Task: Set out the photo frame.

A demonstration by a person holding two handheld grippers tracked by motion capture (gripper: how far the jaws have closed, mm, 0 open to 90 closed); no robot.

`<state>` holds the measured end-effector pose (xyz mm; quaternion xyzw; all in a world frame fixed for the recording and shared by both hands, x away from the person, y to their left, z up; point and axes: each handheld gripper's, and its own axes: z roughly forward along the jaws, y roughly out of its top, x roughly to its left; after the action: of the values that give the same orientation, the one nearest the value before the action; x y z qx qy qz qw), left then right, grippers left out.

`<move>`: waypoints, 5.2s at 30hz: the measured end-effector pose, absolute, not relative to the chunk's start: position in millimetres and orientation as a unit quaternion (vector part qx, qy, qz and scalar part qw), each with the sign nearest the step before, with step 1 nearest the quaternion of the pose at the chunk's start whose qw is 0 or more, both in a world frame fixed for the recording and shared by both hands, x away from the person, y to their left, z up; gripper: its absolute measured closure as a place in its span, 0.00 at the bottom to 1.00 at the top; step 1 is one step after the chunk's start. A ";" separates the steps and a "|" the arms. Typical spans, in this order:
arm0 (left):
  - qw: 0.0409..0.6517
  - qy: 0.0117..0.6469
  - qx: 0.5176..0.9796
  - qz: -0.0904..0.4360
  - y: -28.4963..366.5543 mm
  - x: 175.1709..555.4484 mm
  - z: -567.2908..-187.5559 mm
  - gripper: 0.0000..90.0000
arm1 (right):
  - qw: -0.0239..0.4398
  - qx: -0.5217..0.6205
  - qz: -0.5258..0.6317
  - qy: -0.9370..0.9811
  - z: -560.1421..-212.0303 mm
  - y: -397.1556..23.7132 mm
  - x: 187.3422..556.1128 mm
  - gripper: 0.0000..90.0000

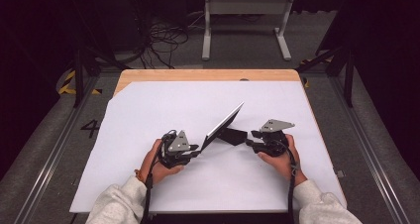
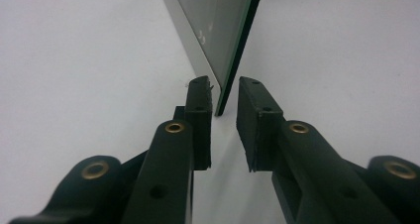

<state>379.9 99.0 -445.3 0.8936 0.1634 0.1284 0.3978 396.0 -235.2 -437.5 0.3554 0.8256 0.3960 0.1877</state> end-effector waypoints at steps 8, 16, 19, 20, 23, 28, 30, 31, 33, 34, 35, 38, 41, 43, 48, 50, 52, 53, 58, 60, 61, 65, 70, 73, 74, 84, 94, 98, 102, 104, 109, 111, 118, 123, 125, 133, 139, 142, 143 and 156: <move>0.393 0.156 0.897 0.125 93.1 379.7 -447.2 0.88 | 0.172 0.358 0.396 0.828 -445.3 -225.4 405.5 0.66; 0.397 0.156 0.897 0.116 90.7 378.4 -446.7 0.90 | 0.175 0.358 0.395 0.828 -444.4 -224.5 406.8 0.70; 0.398 0.154 0.897 0.115 88.4 377.6 -446.2 0.90 | 0.177 0.361 0.394 0.827 -444.2 -223.7 409.2 0.70; 0.400 0.153 0.897 0.113 86.8 377.4 -446.3 0.90 | 0.178 0.362 0.394 0.826 -444.3 -223.8 410.1 0.70; 0.398 0.153 0.897 0.112 83.5 377.2 -446.6 0.90 | 0.178 0.364 0.393 0.825 -444.3 -223.9 412.7 0.69; 0.402 0.148 0.898 0.105 78.6 376.9 -447.2 0.89 | 0.180 0.368 0.393 0.824 -444.1 -223.4 416.2 0.69; 0.402 0.145 0.898 0.105 76.1 376.5 -447.1 0.88 | 0.182 0.369 0.395 0.822 -444.7 -223.0 418.6 0.69; 0.402 0.144 0.899 0.103 74.7 375.8 -447.1 0.88 | 0.182 0.370 0.395 0.821 -444.9 -222.8 419.1 0.70; 0.401 0.140 0.899 0.105 71.2 374.2 -447.0 0.87 | 0.180 0.367 0.399 0.821 -446.0 -222.3 420.4 0.74; 0.400 0.141 0.900 0.104 70.6 373.4 -446.9 0.87 | 0.180 0.366 0.398 0.822 -446.2 -222.3 420.4 0.73; 0.400 0.141 0.900 0.104 70.6 373.4 -446.9 0.87 | 0.180 0.366 0.398 0.822 -446.2 -222.3 420.4 0.73; 0.401 0.138 0.900 0.104 69.9 373.0 -447.1 0.87 | 0.180 0.362 0.396 0.824 -445.7 -221.0 419.1 0.72; 0.392 0.135 0.904 0.105 70.6 372.1 -448.1 0.87 | 0.193 0.353 0.389 0.829 -441.2 -218.7 410.1 0.72; 0.391 0.134 0.904 0.105 70.7 371.8 -448.7 0.87 | 0.191 0.347 0.393 0.830 -440.0 -218.8 405.8 0.71; 0.388 0.128 0.906 0.106 71.5 371.0 -450.4 0.88 | 0.187 0.316 0.411 0.835 -431.1 -215.8 377.3 0.69; 0.387 0.128 0.907 0.105 71.8 370.9 -450.6 0.88 | 0.182 0.309 0.425 0.831 -425.7 -214.2 369.3 0.69; 0.386 0.130 0.907 0.108 70.8 371.2 -450.9 0.89 | 0.179 0.294 0.438 0.830 -419.2 -209.6 359.2 0.70; 0.386 0.130 0.907 0.108 70.8 371.2 -450.9 0.89 | 0.179 0.294 0.438 0.830 -419.2 -209.6 359.2 0.70; 0.388 0.130 0.906 0.104 68.2 370.8 -451.2 0.89 | 0.167 0.273 0.447 0.835 -416.0 -201.2 345.2 0.70; 0.390 0.127 0.906 0.102 65.3 369.9 -451.3 0.89 | 0.165 0.267 0.450 0.836 -414.5 -197.7 342.9 0.69; 0.390 0.126 0.907 0.101 64.2 369.3 -451.3 0.88 | 0.166 0.266 0.451 0.836 -414.1 -196.6 342.2 0.69; 0.393 0.121 0.906 0.101 58.4 367.6 -451.9 0.88 | 0.165 0.260 0.451 0.838 -413.5 -194.0 339.6 0.67; 0.395 0.119 0.906 0.099 53.3 366.3 -452.3 0.87 | 0.161 0.257 0.457 0.836 -411.9 -190.5 336.4 0.62; 0.397 0.116 0.905 0.096 49.8 364.7 -453.0 0.87 | 0.160 0.255 0.462 0.834 -412.0 -188.0 335.5 0.60; 0.399 0.114 0.905 0.096 48.9 364.7 -453.2 0.87 | 0.157 0.253 0.462 0.835 -412.5 -186.4 335.5 0.59; 0.402 0.107 0.905 0.092 45.1 362.9 -454.2 0.86 | 0.153 0.263 0.464 0.832 -417.2 -179.4 338.5 0.53; 0.388 0.102 0.911 0.090 44.1 363.0 -460.0 0.84 | 0.158 0.282 0.461 0.827 -422.9 -169.1 341.5 0.52; 0.393 0.100 0.910 0.085 43.2 363.2 -460.3 0.84 | 0.160 0.299 0.460 0.820 -424.2 -168.4 344.4 0.53; 0.392 0.100 0.911 0.083 41.9 362.9 -460.4 0.83 | 0.160 0.307 0.462 0.817 -424.5 -170.5 346.6 0.57; 0.391 0.098 0.911 0.082 42.4 363.0 -460.4 0.83 | 0.158 0.307 0.462 0.817 -424.2 -171.2 346.8 0.57; 0.390 0.105 0.910 0.094 53.2 365.0 -455.7 0.78 | 0.161 0.302 0.460 0.819 -423.8 -172.5 345.7 0.59; 0.398 0.117 0.904 0.099 62.6 368.5 -452.8 0.78 | 0.160 0.301 0.460 0.820 -423.6 -173.2 345.6 0.60; 0.399 0.165 0.894 0.120 96.3 382.5 -449.1 0.75 | 0.160 0.298 0.459 0.822 -422.8 -181.9 345.9 0.64; 0.392 0.182 0.892 0.132 106.1 387.3 -449.8 0.68 | 0.164 0.299 0.458 0.821 -423.0 -183.7 344.6 0.65; 0.390 0.185 0.892 0.137 106.7 387.7 -450.2 0.66 | 0.164 0.300 0.459 0.820 -423.2 -183.8 344.1 0.66; 0.392 0.189 0.889 0.142 105.9 387.6 -449.9 0.56 | 0.172 0.317 0.461 0.811 -424.3 -181.0 344.0 0.55; 0.394 0.191 0.888 0.140 104.6 387.1 -449.4 0.53 | 0.176 0.322 0.461 0.808 -425.7 -175.3 345.6 0.54; 0.396 0.190 0.888 0.137 104.0 386.9 -449.4 0.51 | 0.179 0.329 0.459 0.806 -427.5 -174.2 347.5 0.58; 0.396 0.190 0.888 0.137 104.1 386.9 -449.2 0.51 | 0.178 0.329 0.459 0.806 -427.7 -174.7 348.0 0.59; 0.397 0.193 0.887 0.138 105.5 387.1 -448.3 0.46 | 0.158 0.325 0.464 0.809 -427.0 -184.7 350.8 0.66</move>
<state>387.1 105.5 -448.3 0.8867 0.1934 0.1382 0.3966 350.8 -184.7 -427.0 0.3249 0.8088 0.4639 0.1581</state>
